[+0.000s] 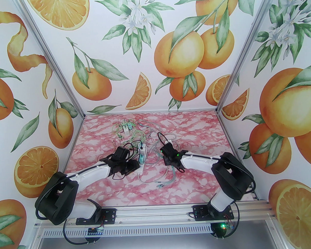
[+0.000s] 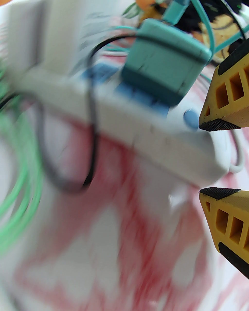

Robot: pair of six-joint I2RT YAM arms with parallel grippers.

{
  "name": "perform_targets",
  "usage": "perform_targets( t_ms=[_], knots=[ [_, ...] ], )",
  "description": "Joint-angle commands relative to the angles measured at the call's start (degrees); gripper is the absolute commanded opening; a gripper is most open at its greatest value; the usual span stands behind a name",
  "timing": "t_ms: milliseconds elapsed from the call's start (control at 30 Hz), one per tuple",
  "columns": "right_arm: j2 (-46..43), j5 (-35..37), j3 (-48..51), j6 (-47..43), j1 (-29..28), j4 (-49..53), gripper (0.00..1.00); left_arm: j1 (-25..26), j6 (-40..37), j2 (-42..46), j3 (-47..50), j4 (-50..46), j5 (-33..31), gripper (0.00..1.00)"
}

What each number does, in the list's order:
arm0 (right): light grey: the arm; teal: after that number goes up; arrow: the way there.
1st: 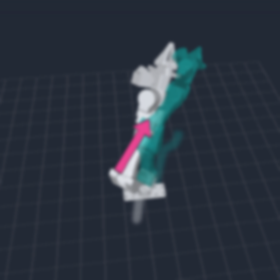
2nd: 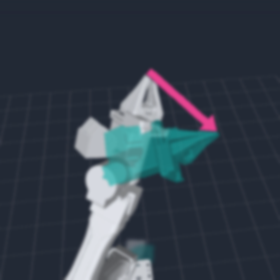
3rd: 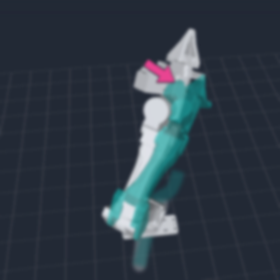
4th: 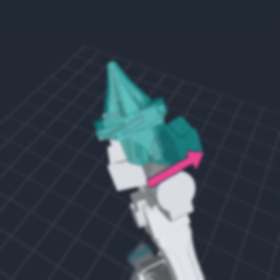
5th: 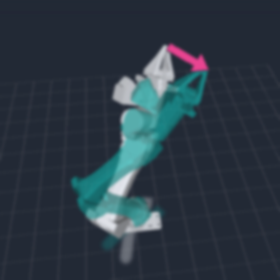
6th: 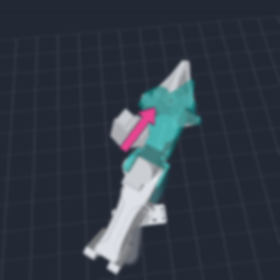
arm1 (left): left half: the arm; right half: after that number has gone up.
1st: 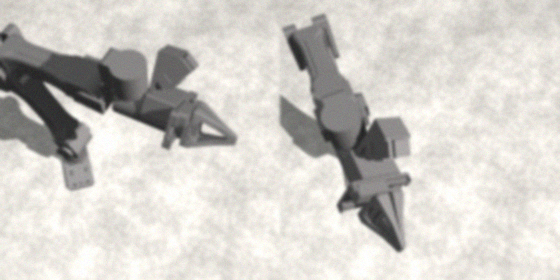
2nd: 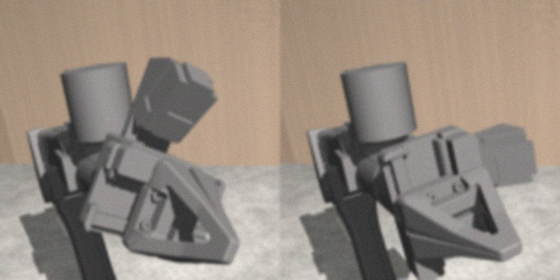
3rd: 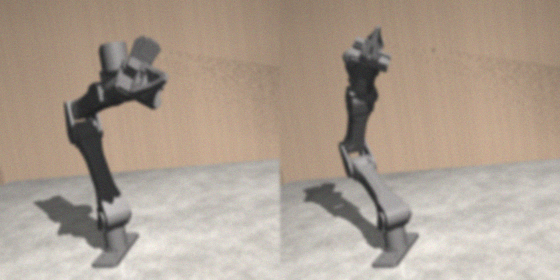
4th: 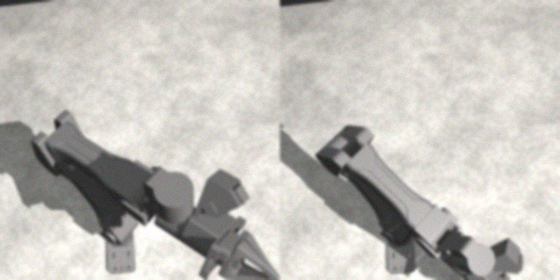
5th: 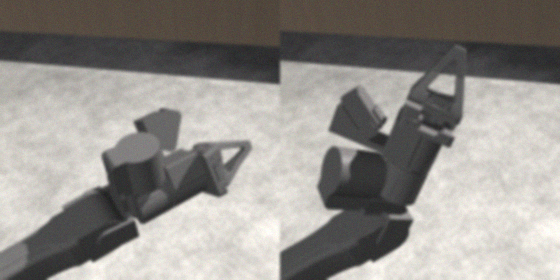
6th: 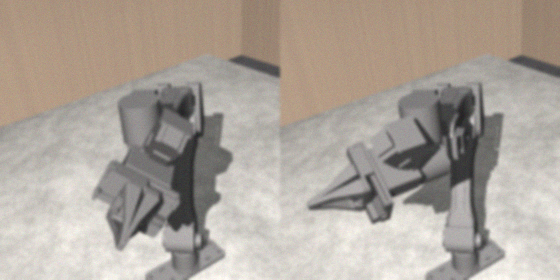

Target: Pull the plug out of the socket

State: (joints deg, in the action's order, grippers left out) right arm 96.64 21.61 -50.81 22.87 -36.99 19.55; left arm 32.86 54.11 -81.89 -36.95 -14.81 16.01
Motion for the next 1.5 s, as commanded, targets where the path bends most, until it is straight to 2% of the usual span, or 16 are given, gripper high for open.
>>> perform_targets(
  t_ms=[0,133,300,467,500,600,833,933,1067,1467],
  knots=[
    [2.7,3.0,-3.2,-2.6,4.5,1.0,0.65,2.5,2.9,-0.9,-0.6,3.0,-0.5,0.46],
    [4.2,-1.3,-6.1,-3.3,8.8,0.6,0.64,3.1,3.0,1.0,-0.6,1.2,-2.8,0.5],
    [-0.1,-5.1,-6.1,-4.4,9.0,0.7,0.68,1.9,-2.0,5.8,-2.7,-6.1,-6.8,0.51],
    [-3.8,-7.6,-5.4,-4.1,8.7,1.3,0.7,-0.9,-4.3,7.4,-3.6,-8.6,-7.4,0.51],
    [-8.5,-7.9,-4.8,-5.2,7.5,2.8,0.7,-5.0,-6.6,8.8,-4.3,-9.7,-6.6,0.51],
    [-14.8,-9.7,-3.5,-4.5,4.0,4.2,0.65,-7.7,-9.0,9.7,-5.8,-10.3,-5.9,0.51],
    [-22.5,-12.7,0.5,2.0,-9.1,2.1,0.57,-9.2,-11.9,7.6,-8.4,-9.1,-4.8,0.51],
    [-21.6,-11.2,0.1,4.6,-13.7,2.3,0.58,-9.2,-11.9,6.7,-8.1,-7.4,-4.7,0.51],
    [-17.3,-10.5,-2.9,6.4,-16.8,2.7,0.6,-9.3,-11.4,6.1,-7.2,-5.4,-4.0,0.51],
    [-4.9,-6.5,-11.4,7.3,-17.2,6.6,0.56,-9.4,-10.6,12.4,-5.5,-8.1,-5.1,0.55]
  ],
)
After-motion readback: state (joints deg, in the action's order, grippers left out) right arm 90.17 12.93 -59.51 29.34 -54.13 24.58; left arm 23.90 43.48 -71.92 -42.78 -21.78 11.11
